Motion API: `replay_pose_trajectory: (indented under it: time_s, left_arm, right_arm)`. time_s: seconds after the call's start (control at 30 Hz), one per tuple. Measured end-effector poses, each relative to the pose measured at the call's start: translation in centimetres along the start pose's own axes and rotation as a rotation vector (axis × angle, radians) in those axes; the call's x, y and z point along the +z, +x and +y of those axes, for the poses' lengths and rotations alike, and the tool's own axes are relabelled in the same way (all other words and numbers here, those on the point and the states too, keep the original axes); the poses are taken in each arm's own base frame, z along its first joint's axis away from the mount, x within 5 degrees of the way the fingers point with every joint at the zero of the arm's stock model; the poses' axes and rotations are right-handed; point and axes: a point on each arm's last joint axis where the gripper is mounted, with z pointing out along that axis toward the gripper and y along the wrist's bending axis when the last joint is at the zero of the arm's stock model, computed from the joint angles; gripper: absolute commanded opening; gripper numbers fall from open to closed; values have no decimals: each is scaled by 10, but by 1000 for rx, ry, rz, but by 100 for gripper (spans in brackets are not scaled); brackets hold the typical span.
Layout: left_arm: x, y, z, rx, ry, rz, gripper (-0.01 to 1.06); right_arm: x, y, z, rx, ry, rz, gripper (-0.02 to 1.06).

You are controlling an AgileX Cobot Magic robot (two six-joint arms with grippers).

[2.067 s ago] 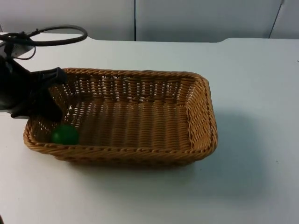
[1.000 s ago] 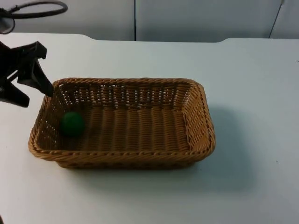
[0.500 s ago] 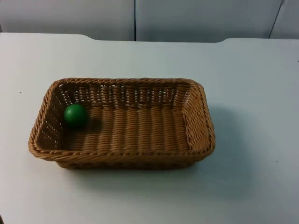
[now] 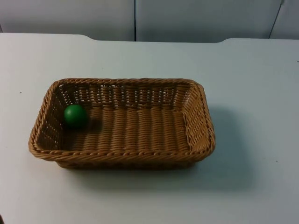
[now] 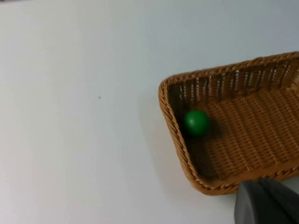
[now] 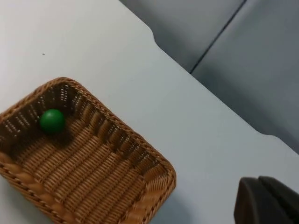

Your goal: Pick up the basket with the left hand and place the ball into the basket with the right hand.

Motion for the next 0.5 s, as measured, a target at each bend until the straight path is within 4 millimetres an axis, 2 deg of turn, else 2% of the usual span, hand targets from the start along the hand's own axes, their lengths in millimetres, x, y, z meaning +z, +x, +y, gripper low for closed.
replay_pose_trajectory:
  time_s: [0.03, 0.13, 0.17, 0.27, 0.3, 0.33, 0.47, 0.5]
  left_arm:
    - [-21, 8, -3, 28, -40, -52, 0]
    - [-58, 30, -8, 54, -133, -138, 0]
    - [-58, 30, -8, 54, -133, -138, 0]
    - [-76, 48, -10, 45, -186, -163, 0]
    - [-80, 51, -10, 43, -193, -175, 0]
    - [-80, 51, -10, 43, -193, -175, 0]
    - [-84, 54, -13, 35, -186, -192, 0]
    - [-84, 54, -13, 35, -186, -192, 0]
  right_arm:
    - [-9, 14, 1, 24, 5, -1, 0]
    - [-31, 45, -6, 89, -3, -35, 0]
    - [-31, 45, -6, 89, -3, -35, 0]
    - [-53, 84, -17, 147, -13, -88, 0]
    - [-55, 98, -18, 158, -17, -90, 0]
    - [-55, 98, -18, 158, -17, -90, 0]
    - [-63, 154, -15, 204, -98, -81, 0]
    - [-63, 154, -15, 204, -98, -81, 0]
